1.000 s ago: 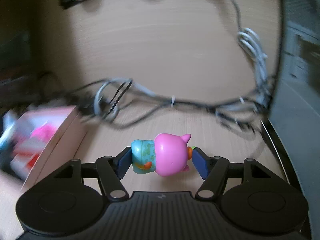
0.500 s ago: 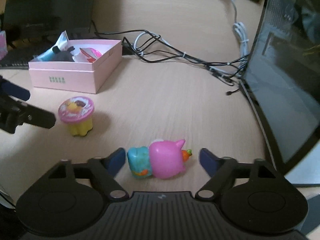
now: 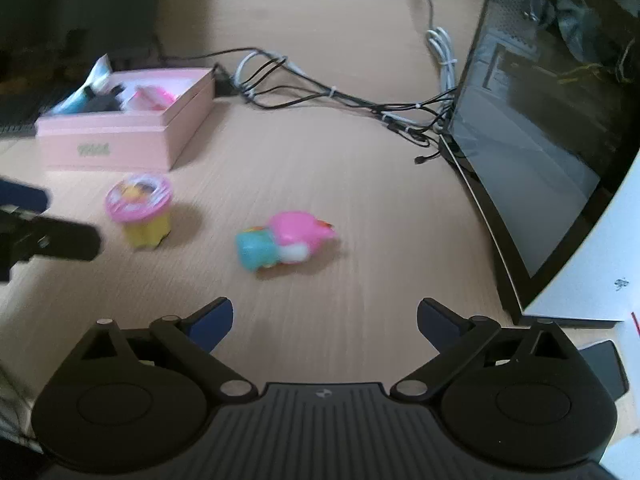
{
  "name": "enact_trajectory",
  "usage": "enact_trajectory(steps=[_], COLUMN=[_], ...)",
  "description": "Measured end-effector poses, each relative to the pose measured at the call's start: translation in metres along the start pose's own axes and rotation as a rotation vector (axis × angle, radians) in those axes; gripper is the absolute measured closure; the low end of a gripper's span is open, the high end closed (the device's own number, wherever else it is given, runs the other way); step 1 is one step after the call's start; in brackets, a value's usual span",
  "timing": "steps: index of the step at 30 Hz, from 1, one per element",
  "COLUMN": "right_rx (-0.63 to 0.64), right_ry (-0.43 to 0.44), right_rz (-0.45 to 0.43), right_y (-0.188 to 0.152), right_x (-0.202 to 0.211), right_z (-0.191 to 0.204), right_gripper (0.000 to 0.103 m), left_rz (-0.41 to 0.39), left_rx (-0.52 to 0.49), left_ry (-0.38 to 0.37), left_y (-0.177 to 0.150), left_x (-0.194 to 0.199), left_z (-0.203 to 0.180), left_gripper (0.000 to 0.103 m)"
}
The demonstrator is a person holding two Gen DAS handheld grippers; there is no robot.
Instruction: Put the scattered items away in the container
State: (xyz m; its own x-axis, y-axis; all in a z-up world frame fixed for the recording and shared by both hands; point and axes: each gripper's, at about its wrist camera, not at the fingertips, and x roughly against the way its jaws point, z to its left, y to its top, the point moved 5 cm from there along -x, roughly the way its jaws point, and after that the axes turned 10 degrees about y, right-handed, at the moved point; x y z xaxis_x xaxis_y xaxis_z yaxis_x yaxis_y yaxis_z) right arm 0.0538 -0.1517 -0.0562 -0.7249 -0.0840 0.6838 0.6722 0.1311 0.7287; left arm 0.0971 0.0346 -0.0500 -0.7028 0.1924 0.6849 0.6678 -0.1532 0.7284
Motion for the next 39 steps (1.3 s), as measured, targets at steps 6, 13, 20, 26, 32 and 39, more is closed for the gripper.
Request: enact_trajectory(steps=[6, 13, 20, 26, 32, 39], right_rx=[0.017, 0.075, 0.090, 0.150, 0.279, 0.367], right_ry=[0.067, 0.169, 0.244, 0.313, 0.338, 0.324], right_rz=[0.001, -0.001, -0.002, -0.074, -0.139, -0.135], right_y=[0.011, 0.011, 0.007, 0.002, 0.012, 0.020], right_x=[-0.016, -0.025, -0.030, -0.024, -0.030, -0.046], right_z=[-0.017, -0.035, -0.045, -0.033, -0.005, 0.012], right_gripper=[0.002, 0.001, 0.001, 0.004, 0.037, 0.047], left_rz=[0.021, 0.047, 0.083, 0.091, 0.094, 0.086], left_rx=[0.096, 0.122, 0.131, 0.135, 0.162, 0.133], left_ry=[0.105, 0.197, 0.249, 0.296, 0.342, 0.332], left_y=[0.000, -0.005, -0.015, -0.024, -0.029, -0.026], left_x=[-0.005, -0.006, -0.004, 0.005, 0.016, 0.016], left_z=[-0.011, -0.032, -0.046, -0.046, -0.034, -0.036], left_gripper=[0.000, 0.000, 0.000, 0.000, 0.000, 0.000])
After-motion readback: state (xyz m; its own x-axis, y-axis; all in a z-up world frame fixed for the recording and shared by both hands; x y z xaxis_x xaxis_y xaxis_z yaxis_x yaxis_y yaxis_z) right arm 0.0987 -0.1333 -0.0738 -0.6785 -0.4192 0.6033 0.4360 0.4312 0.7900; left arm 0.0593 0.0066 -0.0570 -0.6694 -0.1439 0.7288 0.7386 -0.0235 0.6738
